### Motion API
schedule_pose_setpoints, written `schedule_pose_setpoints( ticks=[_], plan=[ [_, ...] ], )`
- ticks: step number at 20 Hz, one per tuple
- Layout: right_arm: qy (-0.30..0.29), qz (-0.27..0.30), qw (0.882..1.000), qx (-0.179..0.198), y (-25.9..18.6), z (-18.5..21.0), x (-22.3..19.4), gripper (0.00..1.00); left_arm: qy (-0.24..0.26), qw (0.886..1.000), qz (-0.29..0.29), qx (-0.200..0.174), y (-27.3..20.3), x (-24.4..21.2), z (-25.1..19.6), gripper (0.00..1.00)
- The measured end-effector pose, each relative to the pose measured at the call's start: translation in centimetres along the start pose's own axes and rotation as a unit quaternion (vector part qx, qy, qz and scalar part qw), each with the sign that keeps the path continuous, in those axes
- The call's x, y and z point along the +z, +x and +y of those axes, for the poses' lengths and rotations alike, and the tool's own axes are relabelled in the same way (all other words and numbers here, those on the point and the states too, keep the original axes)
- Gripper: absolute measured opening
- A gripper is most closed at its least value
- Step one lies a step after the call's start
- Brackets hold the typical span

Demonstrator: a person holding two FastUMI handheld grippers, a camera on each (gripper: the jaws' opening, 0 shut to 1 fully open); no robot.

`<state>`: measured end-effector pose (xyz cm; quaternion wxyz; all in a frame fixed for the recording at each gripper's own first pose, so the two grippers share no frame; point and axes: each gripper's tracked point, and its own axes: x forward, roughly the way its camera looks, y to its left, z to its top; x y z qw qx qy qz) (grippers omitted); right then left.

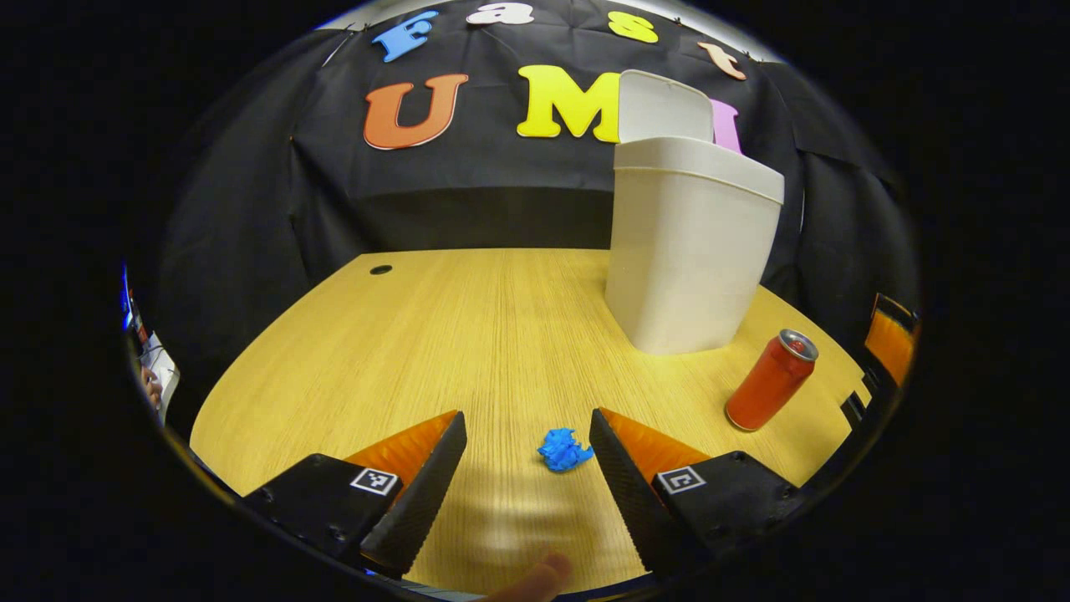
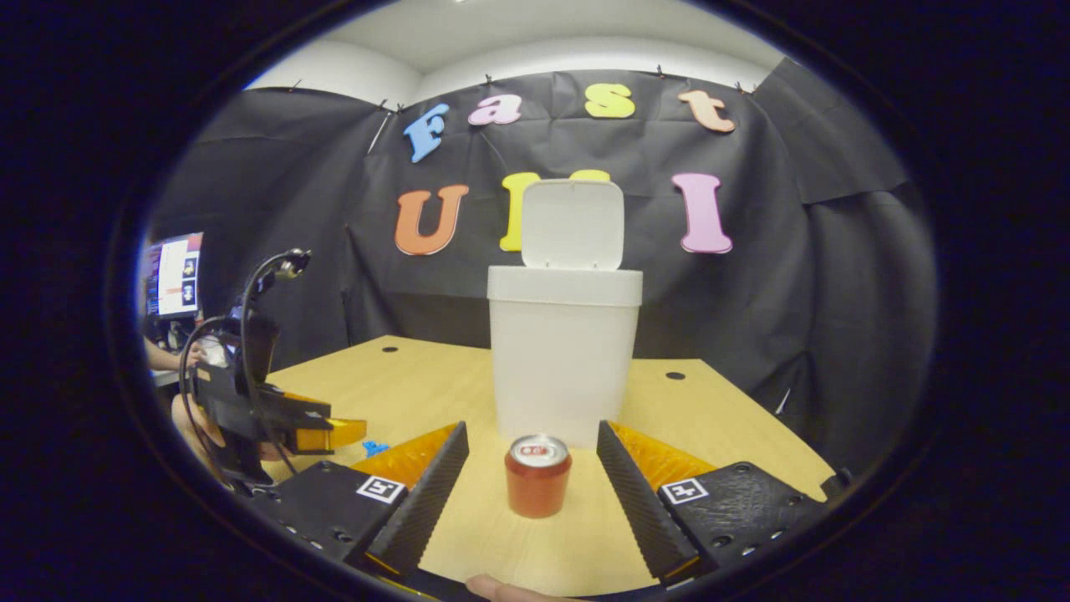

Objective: Press the lid of the desktop garbage bin to open it, pick up the crumpled paper on the desktop and throw it into the bin, then pick up the pop can on the desktop and drop it into the bin, and finally close the garbage bin lid.

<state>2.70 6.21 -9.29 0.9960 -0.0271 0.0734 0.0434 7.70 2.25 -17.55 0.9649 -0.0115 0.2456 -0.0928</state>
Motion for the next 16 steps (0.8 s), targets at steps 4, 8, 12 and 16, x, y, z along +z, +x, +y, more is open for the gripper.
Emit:
schedule_pose_setpoints(
  ticks=[4,8,12,16],
  plan=[
    [-0.021,0.060,0.998,-0.020,0.1,-2.2,-6.1,0.95,0.010,1.000,0.028,-0.003,1.7,-1.3,-1.0,0.91],
    [0.015,0.091,0.996,-0.021,1.0,-3.3,-8.3,0.98,0.006,0.999,0.045,-0.009,2.9,-2.2,-2.5,0.83],
    [0.039,0.109,0.993,-0.020,2.3,-3.1,-8.5,0.96,0.011,0.999,0.044,-0.003,3.2,-2.2,-2.4,0.78],
    [0.030,0.106,0.994,-0.022,3.1,-2.1,-7.7,0.96,0.000,0.999,0.052,-0.005,3.9,-2.6,-2.3,0.69]
  ],
)
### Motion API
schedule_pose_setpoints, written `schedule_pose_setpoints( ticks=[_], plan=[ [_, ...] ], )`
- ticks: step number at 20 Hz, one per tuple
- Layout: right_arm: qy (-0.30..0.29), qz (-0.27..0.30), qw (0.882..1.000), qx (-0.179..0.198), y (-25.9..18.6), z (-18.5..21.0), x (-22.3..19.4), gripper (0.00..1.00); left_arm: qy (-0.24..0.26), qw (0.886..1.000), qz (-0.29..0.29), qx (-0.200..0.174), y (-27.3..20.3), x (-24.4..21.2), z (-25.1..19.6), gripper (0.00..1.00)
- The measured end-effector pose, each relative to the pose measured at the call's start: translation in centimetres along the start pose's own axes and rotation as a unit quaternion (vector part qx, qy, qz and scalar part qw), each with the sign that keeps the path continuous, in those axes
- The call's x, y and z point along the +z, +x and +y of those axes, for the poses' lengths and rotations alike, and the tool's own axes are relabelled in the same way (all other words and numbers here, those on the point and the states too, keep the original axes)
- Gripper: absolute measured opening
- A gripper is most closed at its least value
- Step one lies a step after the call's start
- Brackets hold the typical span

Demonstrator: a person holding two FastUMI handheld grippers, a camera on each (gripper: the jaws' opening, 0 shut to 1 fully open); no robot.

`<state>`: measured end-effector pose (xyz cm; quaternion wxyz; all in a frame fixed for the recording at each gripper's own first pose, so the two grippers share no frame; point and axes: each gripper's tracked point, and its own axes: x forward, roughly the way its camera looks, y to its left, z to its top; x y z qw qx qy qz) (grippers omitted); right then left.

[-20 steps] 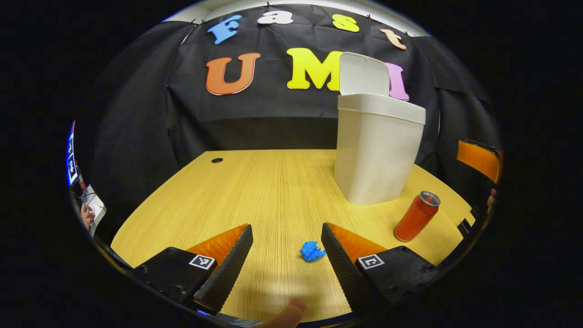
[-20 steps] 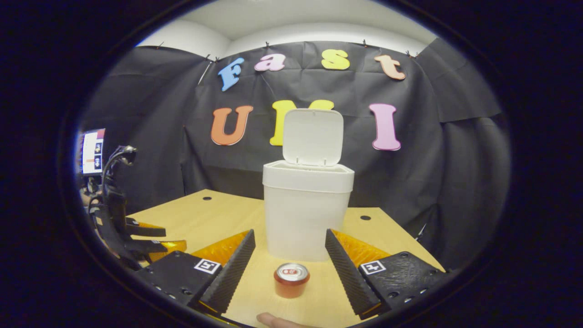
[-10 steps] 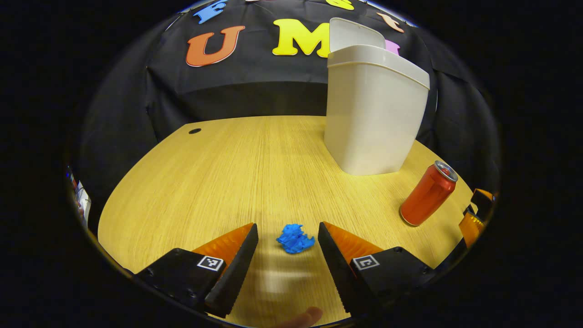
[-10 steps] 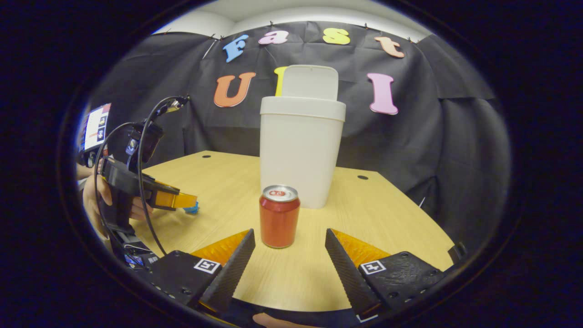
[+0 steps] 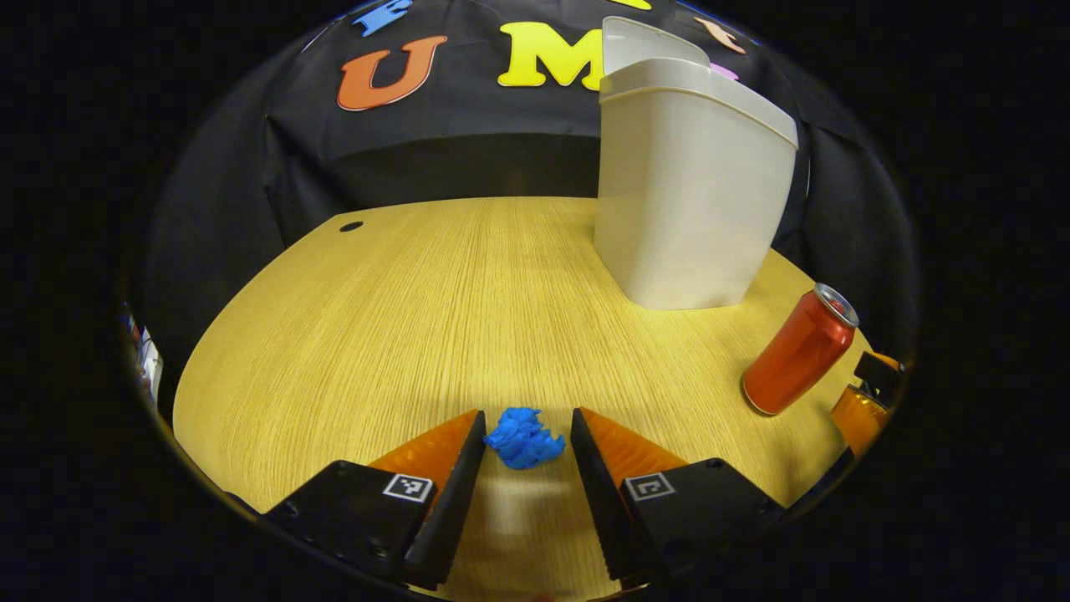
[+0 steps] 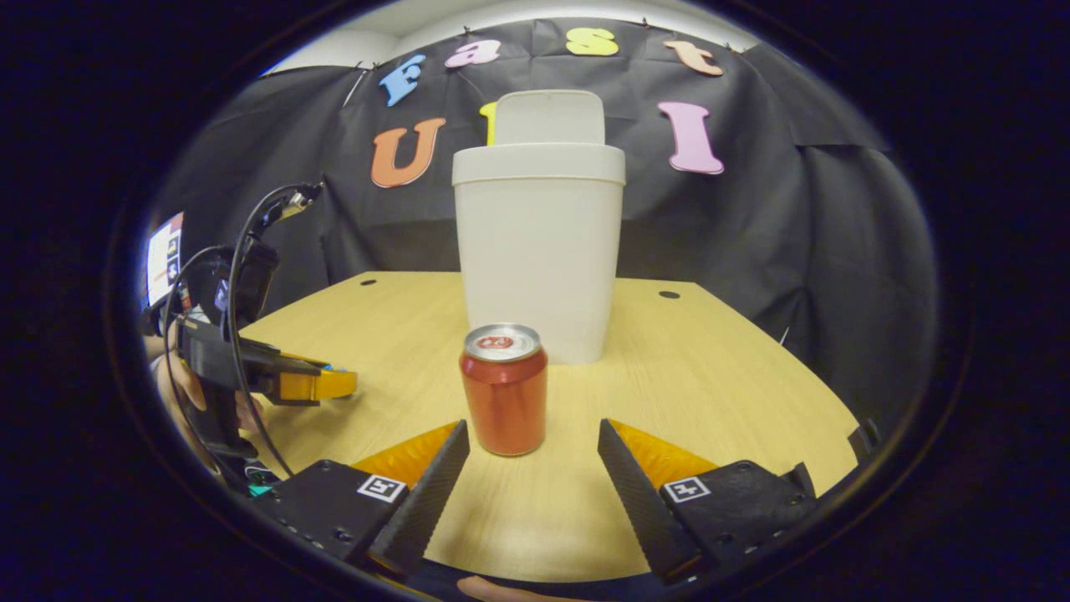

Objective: Press the lid of the desktop garbage bin to open it, pick up the crumpled paper on the desktop and throw it into the bin, then pick up the pop can on the desktop and drop it into the bin, and finally close the garbage bin lid.

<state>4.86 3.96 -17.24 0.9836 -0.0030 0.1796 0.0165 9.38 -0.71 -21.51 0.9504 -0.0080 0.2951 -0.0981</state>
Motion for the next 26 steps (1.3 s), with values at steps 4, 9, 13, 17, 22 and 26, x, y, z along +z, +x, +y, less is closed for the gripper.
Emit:
schedule_pose_setpoints(
  ticks=[4,9,13,17,22,26],
  plan=[
    [0.025,0.014,1.000,0.009,0.9,1.3,0.0,0.96,0.000,1.000,0.000,-0.006,0.1,-0.1,-0.3,0.50],
    [0.025,0.029,0.999,0.010,2.3,2.6,0.4,0.96,0.004,1.000,-0.005,0.003,-0.2,0.0,0.7,0.36],
    [0.021,0.032,0.999,0.002,4.0,2.8,0.3,0.97,-0.002,1.000,-0.013,0.013,-0.6,0.5,1.3,0.29],
    [0.026,0.018,0.999,0.012,4.7,3.5,1.1,0.97,-0.003,0.999,-0.033,0.017,-2.3,1.5,1.3,0.27],
    [0.037,0.020,0.999,-0.008,6.6,2.5,0.7,0.78,-0.022,0.998,-0.053,-0.023,-3.9,2.2,-1.1,0.27],
    [0.034,0.016,0.999,-0.008,7.5,2.4,1.0,0.80,-0.012,0.997,-0.073,-0.008,-4.8,3.5,-0.7,0.27]
  ],
)
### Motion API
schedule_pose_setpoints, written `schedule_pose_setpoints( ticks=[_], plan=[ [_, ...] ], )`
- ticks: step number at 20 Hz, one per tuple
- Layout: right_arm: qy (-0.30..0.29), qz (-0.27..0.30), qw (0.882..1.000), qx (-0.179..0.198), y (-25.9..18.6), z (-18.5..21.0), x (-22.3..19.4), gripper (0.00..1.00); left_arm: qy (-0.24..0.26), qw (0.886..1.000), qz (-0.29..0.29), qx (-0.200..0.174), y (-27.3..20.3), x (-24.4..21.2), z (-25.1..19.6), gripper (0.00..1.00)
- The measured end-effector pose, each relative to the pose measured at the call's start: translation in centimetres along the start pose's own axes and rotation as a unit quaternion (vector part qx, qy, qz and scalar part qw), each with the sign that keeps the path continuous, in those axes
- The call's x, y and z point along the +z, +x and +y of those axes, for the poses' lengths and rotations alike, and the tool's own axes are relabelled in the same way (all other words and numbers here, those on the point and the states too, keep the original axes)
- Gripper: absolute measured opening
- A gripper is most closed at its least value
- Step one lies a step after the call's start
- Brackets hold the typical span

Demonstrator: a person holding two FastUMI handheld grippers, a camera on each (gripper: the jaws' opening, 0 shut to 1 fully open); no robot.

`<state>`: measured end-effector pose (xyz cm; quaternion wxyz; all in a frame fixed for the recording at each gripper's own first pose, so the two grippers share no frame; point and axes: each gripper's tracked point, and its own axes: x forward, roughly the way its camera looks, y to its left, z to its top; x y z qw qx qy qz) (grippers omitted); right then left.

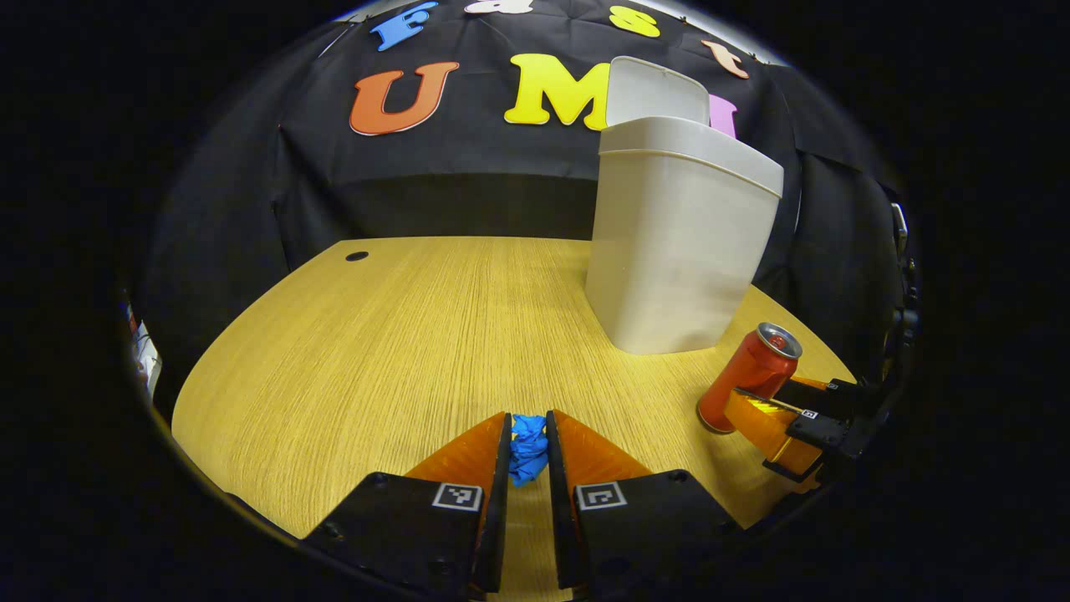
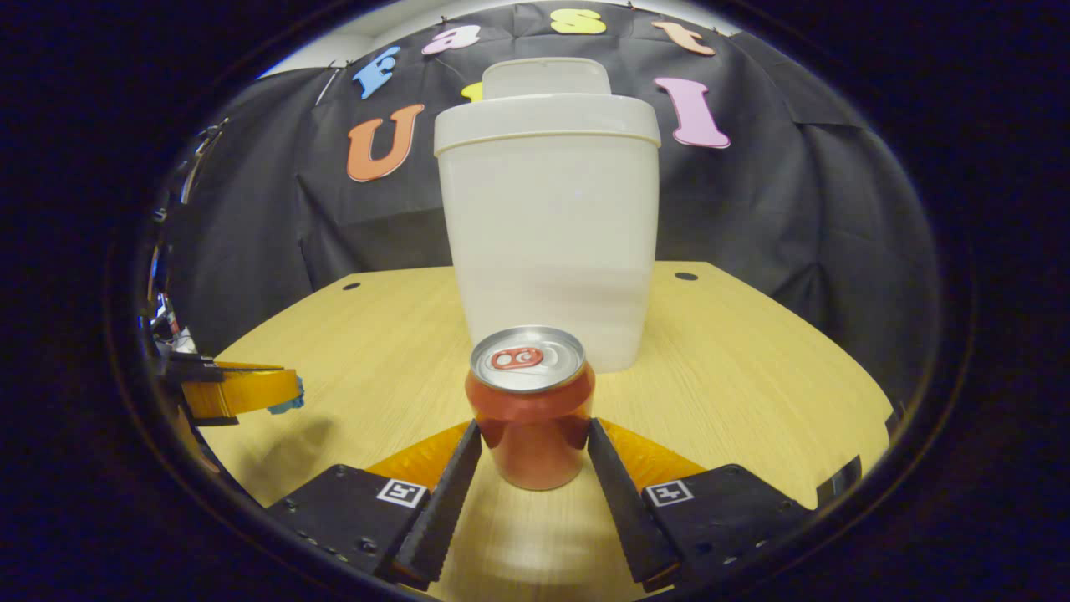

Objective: Press the lid of the desktop garbage bin to open it, pick up the crumpled paper on the desktop and throw it into the bin, then pick up the pop can on the desktop and drop it into the bin, and finally close the garbage bin lid.

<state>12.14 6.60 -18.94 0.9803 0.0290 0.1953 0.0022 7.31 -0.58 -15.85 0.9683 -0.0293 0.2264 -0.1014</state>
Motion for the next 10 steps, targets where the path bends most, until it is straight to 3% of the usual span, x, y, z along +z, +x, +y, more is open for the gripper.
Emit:
schedule_pose_setpoints(
  ticks=[2,6,10],
  plan=[
    [-0.003,-0.019,1.000,-0.003,-0.5,-0.7,0.9,0.78,-0.003,1.000,-0.013,-0.005,-0.5,0.6,0.0,0.27],
    [-0.020,-0.072,0.997,-0.009,-2.8,-1.7,3.5,0.77,-0.014,0.998,-0.051,0.020,-0.9,3.0,1.2,0.27],
    [-0.041,-0.122,0.992,-0.009,-6.3,-3.0,6.4,0.77,0.010,0.993,-0.105,0.047,-2.7,5.4,2.4,0.27]
  ],
)
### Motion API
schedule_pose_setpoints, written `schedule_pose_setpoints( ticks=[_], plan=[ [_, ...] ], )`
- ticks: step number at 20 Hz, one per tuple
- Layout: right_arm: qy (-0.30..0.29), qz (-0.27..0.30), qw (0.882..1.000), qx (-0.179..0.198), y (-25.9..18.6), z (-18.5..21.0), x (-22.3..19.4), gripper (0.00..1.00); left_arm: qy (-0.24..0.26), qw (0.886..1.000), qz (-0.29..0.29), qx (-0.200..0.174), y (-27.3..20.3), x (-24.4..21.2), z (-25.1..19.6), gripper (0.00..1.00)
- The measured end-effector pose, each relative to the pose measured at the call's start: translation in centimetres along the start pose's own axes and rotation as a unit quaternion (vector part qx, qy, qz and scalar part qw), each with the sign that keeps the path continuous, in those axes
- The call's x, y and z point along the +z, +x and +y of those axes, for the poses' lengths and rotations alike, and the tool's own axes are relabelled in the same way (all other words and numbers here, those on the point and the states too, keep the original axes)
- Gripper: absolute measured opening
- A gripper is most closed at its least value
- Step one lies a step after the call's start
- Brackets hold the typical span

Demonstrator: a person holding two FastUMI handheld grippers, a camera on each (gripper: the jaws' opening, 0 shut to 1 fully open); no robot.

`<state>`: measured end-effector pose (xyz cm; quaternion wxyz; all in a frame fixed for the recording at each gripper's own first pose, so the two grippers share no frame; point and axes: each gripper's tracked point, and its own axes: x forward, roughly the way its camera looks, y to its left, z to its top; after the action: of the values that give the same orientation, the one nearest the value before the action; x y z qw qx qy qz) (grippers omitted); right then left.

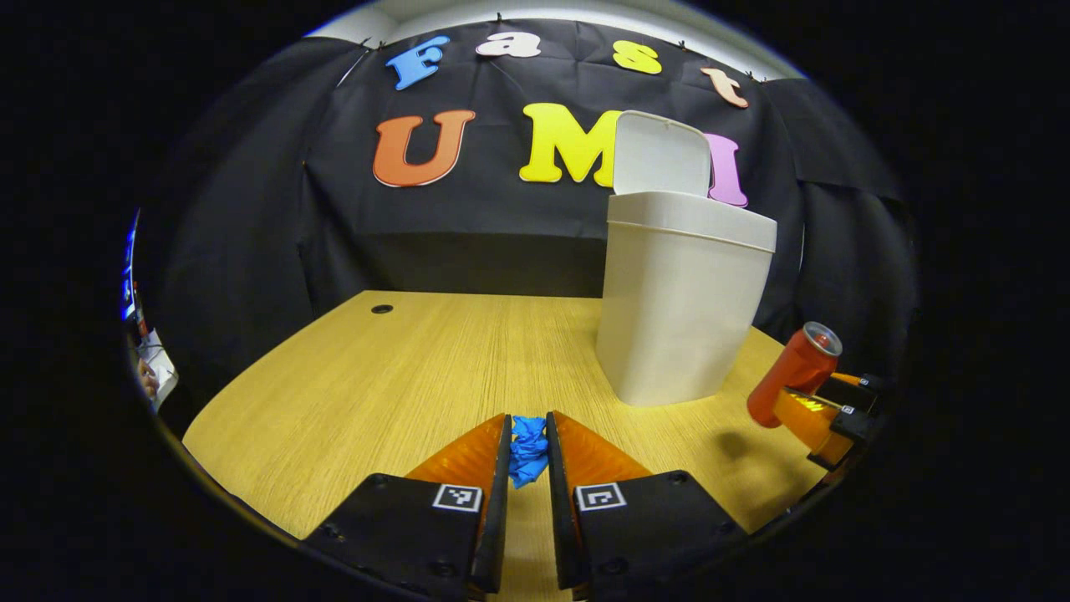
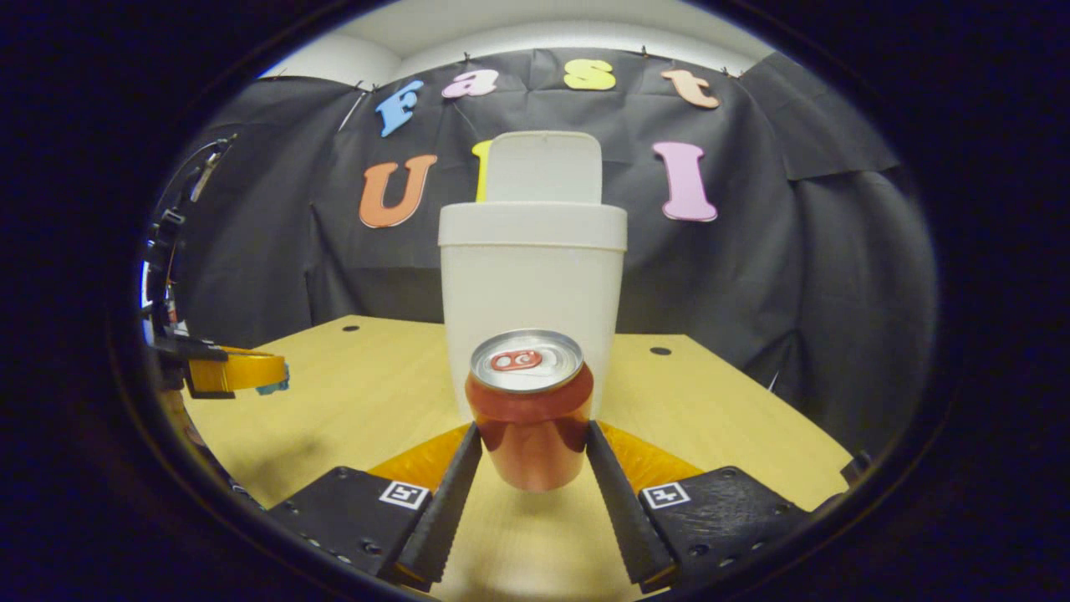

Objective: Press the lid of the desktop garbage bin to open it, pick up the crumpled paper on the desktop and throw it into the bin, then pick up the pop can on the desktop and drop it into the bin, and finally close the garbage bin lid.

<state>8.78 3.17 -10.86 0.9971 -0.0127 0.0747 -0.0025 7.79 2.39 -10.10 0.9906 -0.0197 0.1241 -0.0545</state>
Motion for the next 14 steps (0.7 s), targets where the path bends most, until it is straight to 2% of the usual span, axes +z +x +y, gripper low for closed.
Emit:
schedule_pose_setpoints(
  ticks=[4,7,9,12,14],
  plan=[
    [0.003,-0.022,0.999,0.025,-2.0,-2.1,2.8,0.77,0.023,0.997,-0.070,0.018,-2.7,4.3,-0.3,0.27],
    [0.002,-0.033,0.999,0.033,-2.6,-4.3,4.3,0.77,0.004,0.994,-0.108,0.028,-5.0,7.0,-1.6,0.27],
    [0.008,-0.028,0.999,0.040,-2.5,-5.5,4.3,0.77,0.010,0.992,-0.120,0.045,-5.9,8.1,-2.3,0.27],
    [0.017,-0.013,0.998,0.052,-2.4,-6.6,3.5,0.78,0.054,0.987,-0.135,0.069,-6.2,10.1,-3.2,0.26],
    [0.029,-0.008,0.998,0.052,-2.5,-7.5,3.0,0.78,0.053,0.986,-0.140,0.079,-6.1,11.6,-3.9,0.27]
  ],
)
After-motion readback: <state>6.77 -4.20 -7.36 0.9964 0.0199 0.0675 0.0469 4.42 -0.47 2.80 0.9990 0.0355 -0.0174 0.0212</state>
